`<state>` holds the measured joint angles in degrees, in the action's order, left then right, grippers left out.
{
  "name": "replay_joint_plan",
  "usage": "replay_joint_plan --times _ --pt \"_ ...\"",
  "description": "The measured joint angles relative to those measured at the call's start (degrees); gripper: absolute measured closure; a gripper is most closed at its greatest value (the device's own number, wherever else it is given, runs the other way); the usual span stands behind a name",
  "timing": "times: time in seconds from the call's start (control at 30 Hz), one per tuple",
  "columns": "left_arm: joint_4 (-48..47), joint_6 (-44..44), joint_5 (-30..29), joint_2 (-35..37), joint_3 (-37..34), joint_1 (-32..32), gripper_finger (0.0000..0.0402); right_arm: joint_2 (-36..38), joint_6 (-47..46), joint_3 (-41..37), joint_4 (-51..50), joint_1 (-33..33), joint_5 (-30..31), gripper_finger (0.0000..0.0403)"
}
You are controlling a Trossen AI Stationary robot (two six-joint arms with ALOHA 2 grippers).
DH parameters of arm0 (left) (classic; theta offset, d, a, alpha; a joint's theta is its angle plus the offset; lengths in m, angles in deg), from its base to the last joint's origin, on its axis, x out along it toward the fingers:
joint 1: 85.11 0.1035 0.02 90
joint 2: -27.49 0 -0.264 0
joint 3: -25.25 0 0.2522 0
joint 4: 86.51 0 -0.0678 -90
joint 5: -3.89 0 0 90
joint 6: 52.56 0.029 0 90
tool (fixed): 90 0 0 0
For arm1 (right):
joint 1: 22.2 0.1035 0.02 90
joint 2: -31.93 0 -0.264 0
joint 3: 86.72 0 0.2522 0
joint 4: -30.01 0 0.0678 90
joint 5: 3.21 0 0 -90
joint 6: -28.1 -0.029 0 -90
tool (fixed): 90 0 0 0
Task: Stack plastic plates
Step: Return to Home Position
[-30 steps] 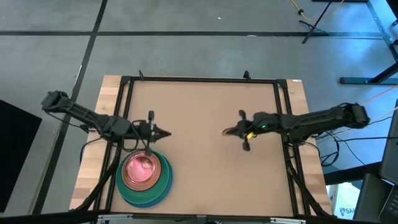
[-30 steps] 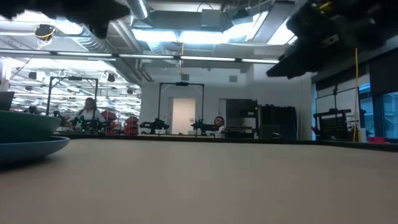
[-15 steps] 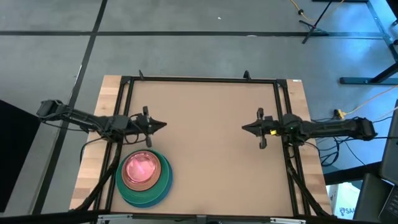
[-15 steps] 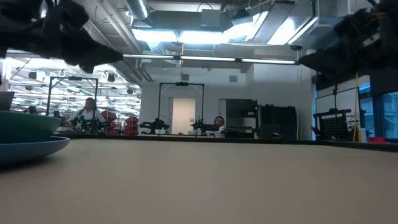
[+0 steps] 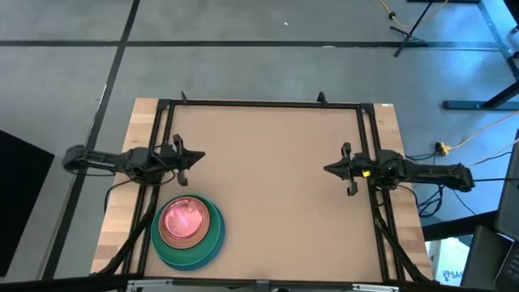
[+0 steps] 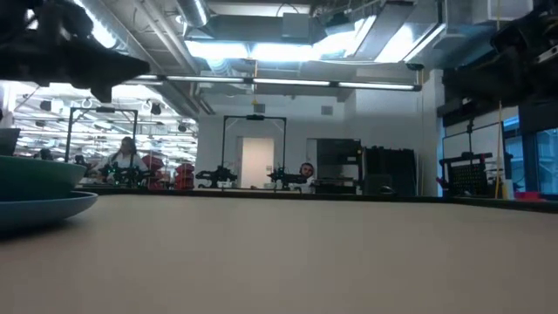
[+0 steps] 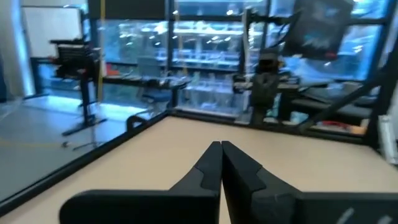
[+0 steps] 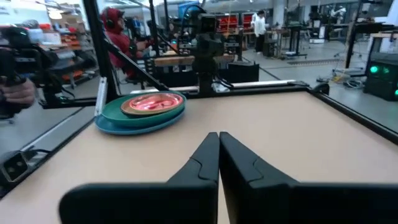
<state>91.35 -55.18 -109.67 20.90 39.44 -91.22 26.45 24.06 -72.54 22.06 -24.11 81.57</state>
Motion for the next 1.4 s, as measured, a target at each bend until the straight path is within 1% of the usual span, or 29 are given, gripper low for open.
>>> replay_joint_plan --times 0.07,0.1,0.17,0.2,0.33,0.53,1.4 --pt "-3.8 0.4 2.4 4.7 0.0 0.0 0.0401 3.0 -0.3 0.0 -2.3 0.0 -0.7 0.0398" --pt "-6.0 0.3 4.6 6.6 0.0 0.0 0.0401 4.4 -0.3 0.0 -3.5 0.0 -1.2 0.0398" --pt "-7.5 -0.2 8.4 6.4 0.0 0.0 0.0401 5.4 -0.7 0.0 -3.3 0.1 -1.4 0.0397" --pt "-8.7 -0.3 8.7 6.4 0.0 0.0 0.0401 5.3 -0.7 0.0 -2.8 0.0 -1.9 0.0398" --pt "-8.8 0.3 8.1 5.4 0.0 0.1 0.0401 5.3 -0.7 0.0 -3.7 0.0 -1.8 0.0398" --pt "-8.6 0.2 7.8 5.5 0.0 0.1 0.0401 4.4 -2.0 0.0 -4.2 0.0 1.2 0.0397" --pt "-8.6 0.2 7.8 5.5 0.0 0.1 0.0401 4.5 -2.1 0.0 -4.3 0.0 1.3 0.0398"
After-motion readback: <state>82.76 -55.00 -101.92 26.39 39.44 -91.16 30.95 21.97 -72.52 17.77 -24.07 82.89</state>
